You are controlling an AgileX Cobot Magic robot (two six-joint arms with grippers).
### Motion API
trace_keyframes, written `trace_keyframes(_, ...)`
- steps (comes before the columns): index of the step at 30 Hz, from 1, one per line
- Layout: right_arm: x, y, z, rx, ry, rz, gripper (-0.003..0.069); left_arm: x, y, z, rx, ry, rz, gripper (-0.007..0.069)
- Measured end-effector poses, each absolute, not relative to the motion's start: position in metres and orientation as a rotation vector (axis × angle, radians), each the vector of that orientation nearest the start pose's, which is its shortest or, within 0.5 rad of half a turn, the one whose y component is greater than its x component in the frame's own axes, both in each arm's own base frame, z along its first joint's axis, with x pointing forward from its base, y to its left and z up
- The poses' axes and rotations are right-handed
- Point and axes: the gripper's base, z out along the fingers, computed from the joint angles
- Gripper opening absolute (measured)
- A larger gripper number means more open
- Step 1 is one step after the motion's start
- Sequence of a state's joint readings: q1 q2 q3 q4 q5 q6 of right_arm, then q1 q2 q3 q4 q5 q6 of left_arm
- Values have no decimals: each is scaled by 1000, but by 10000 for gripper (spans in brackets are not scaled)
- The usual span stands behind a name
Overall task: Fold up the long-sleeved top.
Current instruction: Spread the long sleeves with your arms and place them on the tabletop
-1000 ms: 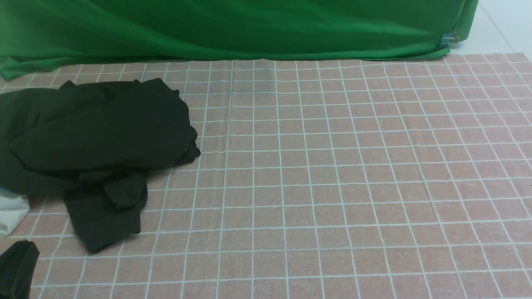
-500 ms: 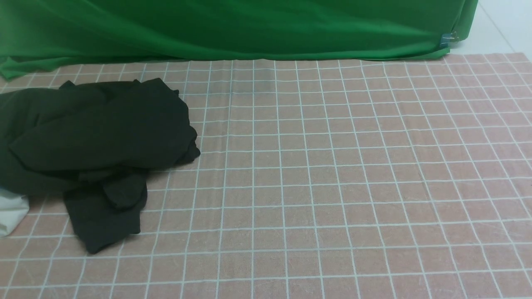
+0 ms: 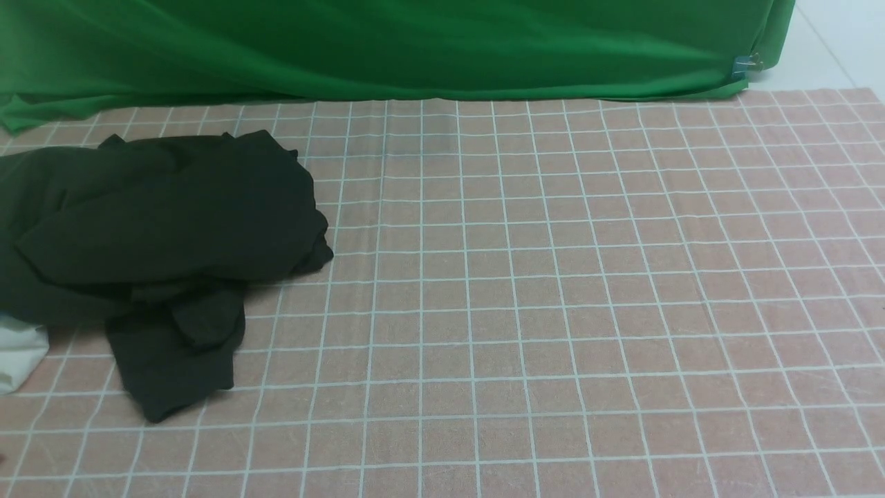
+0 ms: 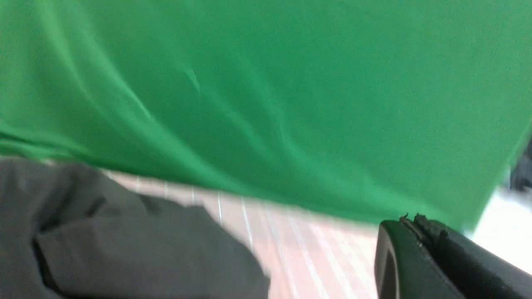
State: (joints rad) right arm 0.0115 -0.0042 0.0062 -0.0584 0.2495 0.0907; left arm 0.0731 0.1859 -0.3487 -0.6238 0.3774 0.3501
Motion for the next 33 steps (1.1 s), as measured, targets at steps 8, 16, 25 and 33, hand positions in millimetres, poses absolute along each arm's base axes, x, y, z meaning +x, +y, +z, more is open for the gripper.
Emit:
trace_keyframes(8, 55, -1, 189, 30, 1734, 21, 242, 116, -27, 306, 261, 2164, -341, 18)
trace_keyframes(16, 55, -1, 189, 30, 1734, 21, 242, 186, -21, 307, 271, 2308, -352, 18)
trace_keyframes(25, 55, -1, 189, 30, 1734, 21, 242, 208, -35, 293, 439, 2381, -346, 18)
trace_keyframes(33, 56, 0, 194, 70, 1671, 70, 242, 200, -67, 293, 676, 2351, -377, 18)
